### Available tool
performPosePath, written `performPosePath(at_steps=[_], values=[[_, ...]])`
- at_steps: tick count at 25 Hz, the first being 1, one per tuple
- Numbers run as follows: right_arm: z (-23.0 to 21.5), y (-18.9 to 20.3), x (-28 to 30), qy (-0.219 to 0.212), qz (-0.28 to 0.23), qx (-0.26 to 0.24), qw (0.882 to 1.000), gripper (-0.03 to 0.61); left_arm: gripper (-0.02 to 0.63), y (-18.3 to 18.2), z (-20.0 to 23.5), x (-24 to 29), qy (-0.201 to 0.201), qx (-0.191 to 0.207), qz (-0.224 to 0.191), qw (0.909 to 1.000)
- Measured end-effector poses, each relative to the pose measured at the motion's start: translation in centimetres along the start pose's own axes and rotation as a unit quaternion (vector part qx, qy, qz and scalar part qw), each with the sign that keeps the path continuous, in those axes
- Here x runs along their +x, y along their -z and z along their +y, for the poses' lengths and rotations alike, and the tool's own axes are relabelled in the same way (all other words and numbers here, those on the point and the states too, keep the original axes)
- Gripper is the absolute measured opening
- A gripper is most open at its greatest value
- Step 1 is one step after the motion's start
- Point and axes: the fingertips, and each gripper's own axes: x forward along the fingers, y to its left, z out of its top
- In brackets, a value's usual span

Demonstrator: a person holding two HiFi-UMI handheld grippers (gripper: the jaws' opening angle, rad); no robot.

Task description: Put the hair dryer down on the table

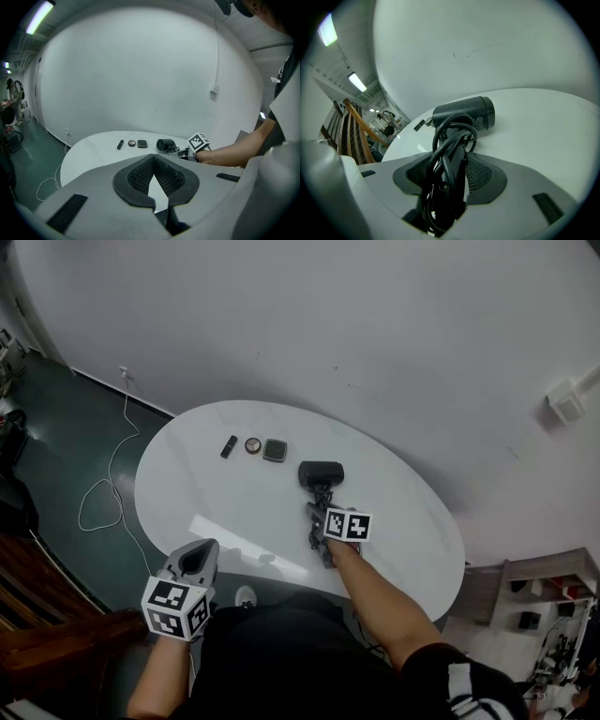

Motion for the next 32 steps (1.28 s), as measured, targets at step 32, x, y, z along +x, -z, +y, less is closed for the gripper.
performPosePath(at_steps=[32], values=[[5.7, -0.6, -9.3, -0.064, -0.049, -0.088, 0.993, 0.12, 0.011, -0.5, -3.1, 2.7, 0.044, 0.002, -0.006, 0.999]])
